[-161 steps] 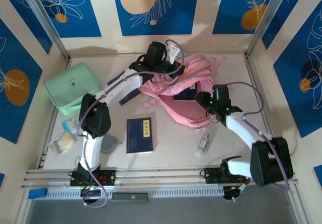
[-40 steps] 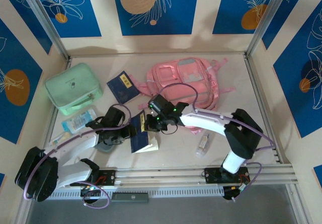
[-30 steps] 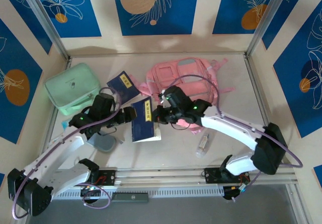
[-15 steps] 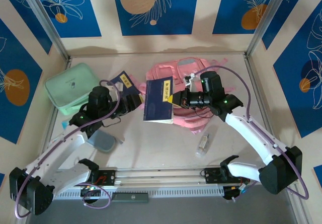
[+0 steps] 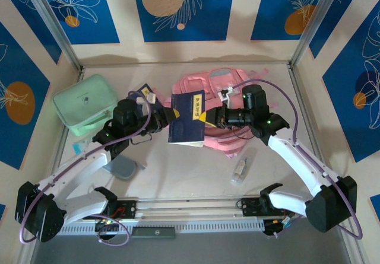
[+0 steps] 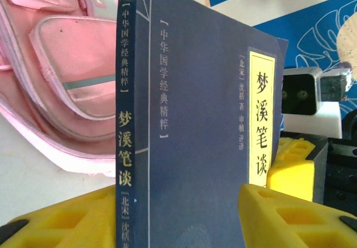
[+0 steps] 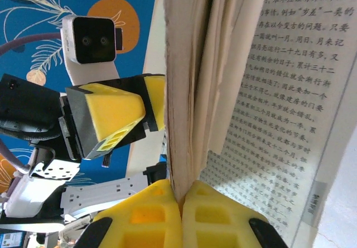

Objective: Pack books, pencil case, and school supplies into a backpack

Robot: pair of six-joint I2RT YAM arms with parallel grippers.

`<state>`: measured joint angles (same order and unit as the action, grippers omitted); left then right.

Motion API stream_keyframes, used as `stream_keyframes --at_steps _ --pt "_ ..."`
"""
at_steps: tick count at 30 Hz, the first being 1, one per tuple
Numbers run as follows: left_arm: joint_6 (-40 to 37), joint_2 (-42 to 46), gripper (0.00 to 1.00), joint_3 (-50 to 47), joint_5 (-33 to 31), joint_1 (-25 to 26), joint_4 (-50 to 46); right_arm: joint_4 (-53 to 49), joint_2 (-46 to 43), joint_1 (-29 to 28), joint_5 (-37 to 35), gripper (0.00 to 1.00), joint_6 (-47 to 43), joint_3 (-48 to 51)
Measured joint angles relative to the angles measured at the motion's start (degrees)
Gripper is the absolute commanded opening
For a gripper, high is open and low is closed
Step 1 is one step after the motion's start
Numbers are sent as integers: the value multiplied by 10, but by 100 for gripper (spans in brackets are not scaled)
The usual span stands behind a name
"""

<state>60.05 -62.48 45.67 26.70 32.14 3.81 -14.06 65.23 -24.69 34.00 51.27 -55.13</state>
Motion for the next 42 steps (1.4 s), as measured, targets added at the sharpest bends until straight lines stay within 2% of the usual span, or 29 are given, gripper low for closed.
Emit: stream_keyframes --at_steps 6,9,11,17,19,26,31,37,42 --pt "16 -4 16 0 2 3 18 -5 -1 17 7 0 -3 8" --pt "24 -4 5 0 6 5 32 -13 -2 23 10 13 -8 9" --pt "30 -5 0 0 9 7 41 -21 -2 26 10 30 -19 9" --pt "52 -31 0 0 14 8 89 -57 -19 45 7 89 -30 18" --pt "61 -45 0 2 14 10 109 -63 -26 53 10 100 -25 26" --pt "86 -83 0 38 13 43 164 -43 -20 51 35 99 11 51" --pt "103 -92 0 45 10 49 205 -37 -16 57 38 99 18 59" --pt "121 -104 0 45 0 50 234 48 -17 58 73 99 70 99" --pt "130 -111 0 45 -4 50 249 118 -33 52 94 92 110 106"
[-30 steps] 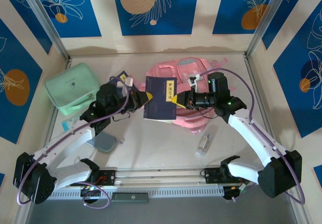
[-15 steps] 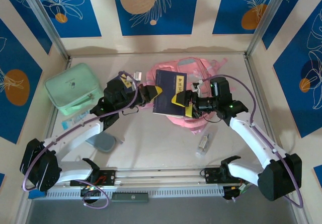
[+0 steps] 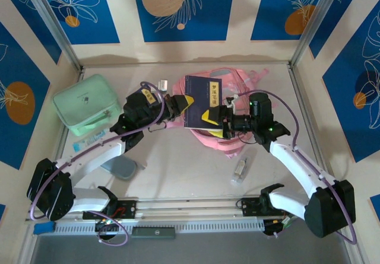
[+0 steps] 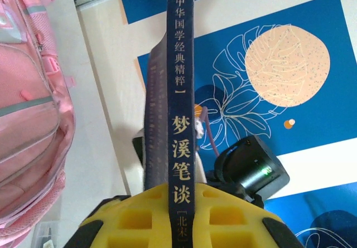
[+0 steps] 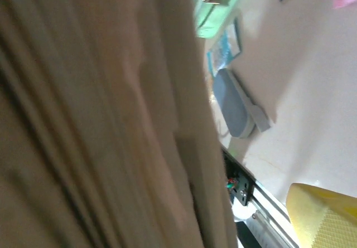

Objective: Pack books, pencil case, and school supplies into a backpack

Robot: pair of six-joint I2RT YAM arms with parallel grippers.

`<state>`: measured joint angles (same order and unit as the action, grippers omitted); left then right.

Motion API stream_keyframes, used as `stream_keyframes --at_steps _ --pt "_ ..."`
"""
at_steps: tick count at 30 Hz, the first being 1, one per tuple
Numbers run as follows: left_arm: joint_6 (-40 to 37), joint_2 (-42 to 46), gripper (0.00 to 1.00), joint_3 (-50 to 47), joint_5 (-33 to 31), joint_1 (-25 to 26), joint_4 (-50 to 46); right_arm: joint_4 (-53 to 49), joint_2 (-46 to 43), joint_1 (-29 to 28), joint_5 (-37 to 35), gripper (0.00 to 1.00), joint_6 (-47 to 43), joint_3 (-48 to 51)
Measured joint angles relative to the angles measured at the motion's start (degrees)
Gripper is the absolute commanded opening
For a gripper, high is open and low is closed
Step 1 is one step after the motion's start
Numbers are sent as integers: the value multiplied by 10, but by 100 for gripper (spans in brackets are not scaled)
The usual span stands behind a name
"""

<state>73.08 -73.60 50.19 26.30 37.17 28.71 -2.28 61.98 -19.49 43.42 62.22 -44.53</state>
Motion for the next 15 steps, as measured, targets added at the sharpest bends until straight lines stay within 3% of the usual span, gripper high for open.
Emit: stream_keyframes --at_steps 8,11,15 --pt "-23 -1 0 0 -17 0 -36 33 -45 4 8 73 24 4" --pt "-41 0 0 2 -24 0 -66 23 -54 8 5 62 15 4" --pt "-63 0 0 9 -28 0 -113 -13 -55 11 -6 39 -5 2"
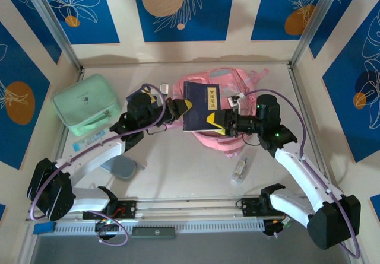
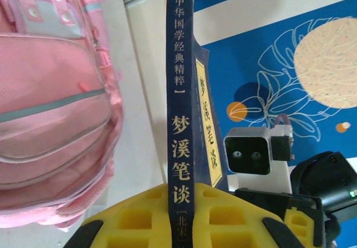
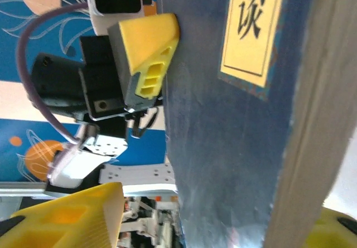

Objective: Pack books, pencil case, and school supplies into a backpack

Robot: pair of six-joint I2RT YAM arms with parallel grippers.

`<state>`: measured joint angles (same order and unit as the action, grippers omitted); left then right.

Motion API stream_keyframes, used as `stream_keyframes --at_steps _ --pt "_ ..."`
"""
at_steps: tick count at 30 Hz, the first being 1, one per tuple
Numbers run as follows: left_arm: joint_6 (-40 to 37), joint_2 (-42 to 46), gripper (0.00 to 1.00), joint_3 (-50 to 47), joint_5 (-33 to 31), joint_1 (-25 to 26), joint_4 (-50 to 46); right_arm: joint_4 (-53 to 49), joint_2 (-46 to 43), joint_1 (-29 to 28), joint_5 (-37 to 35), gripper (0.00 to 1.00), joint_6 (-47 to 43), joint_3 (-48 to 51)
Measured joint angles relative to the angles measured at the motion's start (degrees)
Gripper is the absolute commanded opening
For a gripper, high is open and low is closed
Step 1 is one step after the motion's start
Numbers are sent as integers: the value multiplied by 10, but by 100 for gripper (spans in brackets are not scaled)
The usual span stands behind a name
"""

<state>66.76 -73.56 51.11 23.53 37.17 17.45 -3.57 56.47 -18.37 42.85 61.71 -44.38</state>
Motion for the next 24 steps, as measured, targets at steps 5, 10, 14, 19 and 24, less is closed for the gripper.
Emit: stream_keyframes --at_steps 5,10,14,19,24 --pt "-24 0 0 12 0 1 -34 -34 3 15 -11 14 -12 -2" --pt "-43 -1 24 30 -8 12 -50 -96 3 35 -6 0 -46 -22" --pt "-68 -6 43 47 -2 16 -70 -155 -3 73 -16 0 -80 -52" --pt "-177 -37 50 108 -6 21 -163 -254 -20 139 -52 0 -128 -88" --pt "-347 -127 53 218 -25 59 -259 -343 -34 206 -91 0 -167 -113"
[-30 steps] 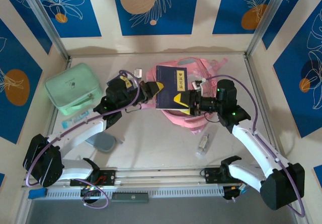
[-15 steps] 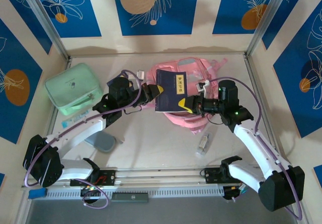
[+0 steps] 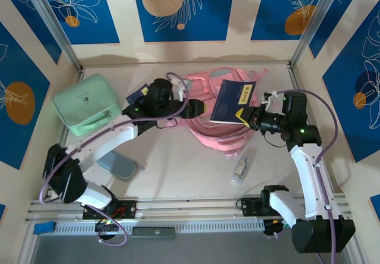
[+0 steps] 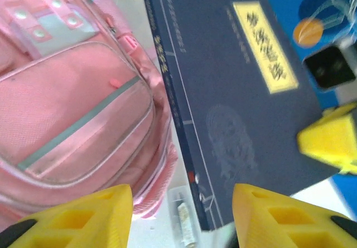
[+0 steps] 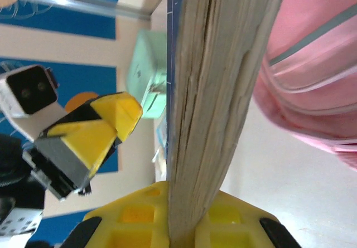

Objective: Pack books, pencil case, and school supplies into a backpack

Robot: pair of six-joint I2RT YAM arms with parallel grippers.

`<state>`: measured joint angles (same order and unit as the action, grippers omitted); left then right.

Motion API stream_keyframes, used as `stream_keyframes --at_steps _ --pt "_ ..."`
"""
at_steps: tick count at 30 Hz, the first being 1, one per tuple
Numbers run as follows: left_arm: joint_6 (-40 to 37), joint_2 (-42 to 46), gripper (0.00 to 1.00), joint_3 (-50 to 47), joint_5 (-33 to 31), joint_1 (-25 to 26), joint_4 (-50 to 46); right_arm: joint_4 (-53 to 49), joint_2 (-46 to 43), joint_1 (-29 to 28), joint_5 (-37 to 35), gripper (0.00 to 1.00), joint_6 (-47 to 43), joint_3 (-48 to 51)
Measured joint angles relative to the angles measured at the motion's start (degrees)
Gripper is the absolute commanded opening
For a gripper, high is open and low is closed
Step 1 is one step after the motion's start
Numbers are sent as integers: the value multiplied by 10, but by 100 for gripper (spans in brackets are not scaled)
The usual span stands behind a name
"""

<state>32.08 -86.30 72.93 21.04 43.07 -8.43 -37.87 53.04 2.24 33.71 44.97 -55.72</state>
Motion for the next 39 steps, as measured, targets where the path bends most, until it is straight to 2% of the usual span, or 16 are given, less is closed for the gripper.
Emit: stream_keyframes --at_steps 6,12,16,23,27,34,38,39 --pt "-191 -116 56 84 -22 50 -72 -59 -7 106 -7 0 -17 4" --pt "-316 -219 60 148 -44 59 -122 -90 -27 189 -8 0 -30 24" --pt "-373 -285 60 209 -66 66 -151 -96 -30 205 -8 0 -31 37" --pt "-418 -364 63 283 -76 73 -169 -95 -30 208 -3 0 -30 53" --pt "-426 -399 52 313 -79 73 -178 -93 -30 209 -1 0 -30 59" --pt "-441 -416 13 329 -122 74 -183 -88 -30 209 0 0 -30 61" --pt "-452 -415 0 333 -141 76 -188 -82 -30 209 2 0 -30 66" --pt "-455 -414 0 333 -147 77 -190 -81 -30 209 2 0 -28 67"
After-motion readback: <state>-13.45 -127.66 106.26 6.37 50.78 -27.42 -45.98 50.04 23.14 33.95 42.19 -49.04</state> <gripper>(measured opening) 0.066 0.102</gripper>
